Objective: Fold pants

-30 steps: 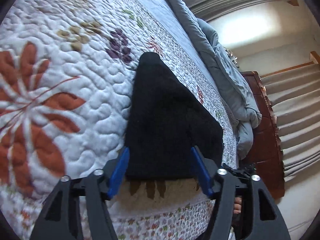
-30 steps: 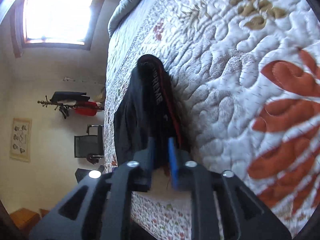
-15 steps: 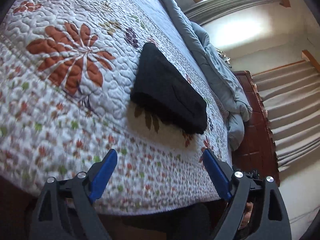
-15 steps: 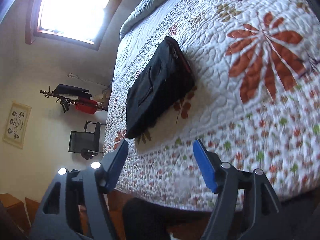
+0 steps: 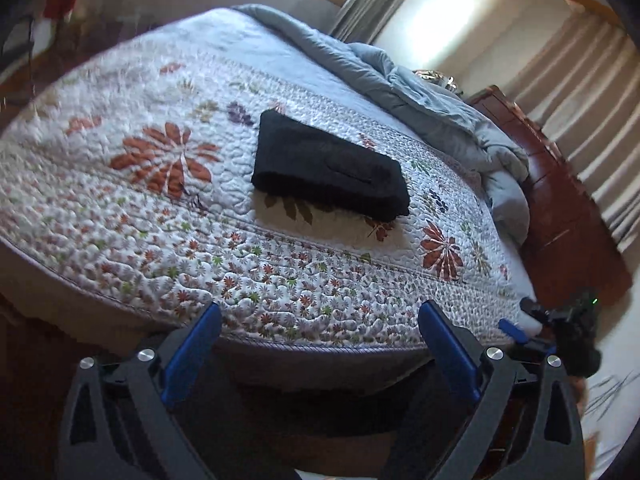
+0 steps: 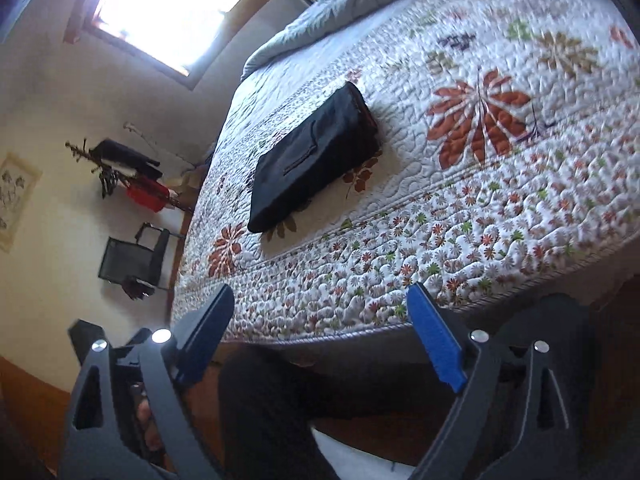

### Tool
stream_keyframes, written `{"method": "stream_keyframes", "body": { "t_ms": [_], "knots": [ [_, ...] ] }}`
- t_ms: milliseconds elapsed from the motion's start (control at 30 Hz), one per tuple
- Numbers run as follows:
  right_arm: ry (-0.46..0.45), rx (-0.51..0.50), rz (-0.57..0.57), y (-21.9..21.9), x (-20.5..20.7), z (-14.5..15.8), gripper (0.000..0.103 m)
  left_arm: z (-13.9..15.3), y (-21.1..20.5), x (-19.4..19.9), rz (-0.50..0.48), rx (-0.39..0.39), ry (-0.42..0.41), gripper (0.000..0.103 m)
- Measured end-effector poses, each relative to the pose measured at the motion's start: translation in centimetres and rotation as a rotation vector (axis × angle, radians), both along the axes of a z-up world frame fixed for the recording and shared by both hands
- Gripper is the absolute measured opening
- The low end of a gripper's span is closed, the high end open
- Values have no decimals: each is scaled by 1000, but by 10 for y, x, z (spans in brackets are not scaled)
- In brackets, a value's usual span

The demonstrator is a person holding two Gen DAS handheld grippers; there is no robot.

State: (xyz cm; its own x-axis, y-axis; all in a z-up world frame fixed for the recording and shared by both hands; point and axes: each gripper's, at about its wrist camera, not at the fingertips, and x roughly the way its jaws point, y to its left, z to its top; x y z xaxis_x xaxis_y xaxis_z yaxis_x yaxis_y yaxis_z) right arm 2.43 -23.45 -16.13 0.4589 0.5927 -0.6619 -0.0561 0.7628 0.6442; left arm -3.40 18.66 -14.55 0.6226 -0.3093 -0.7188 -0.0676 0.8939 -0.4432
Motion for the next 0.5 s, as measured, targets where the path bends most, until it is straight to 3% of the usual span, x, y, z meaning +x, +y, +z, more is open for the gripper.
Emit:
{"method": "stream_keyframes", "body": {
  "t_ms": [200, 500],
  "knots": [
    [-120, -117, 45, 23, -36, 55, 92, 56, -25, -36, 55, 118, -97, 99],
    [-327, -246, 84, 53, -89, 135, 96, 124, -48, -78, 132, 278, -164, 99]
  ]
}}
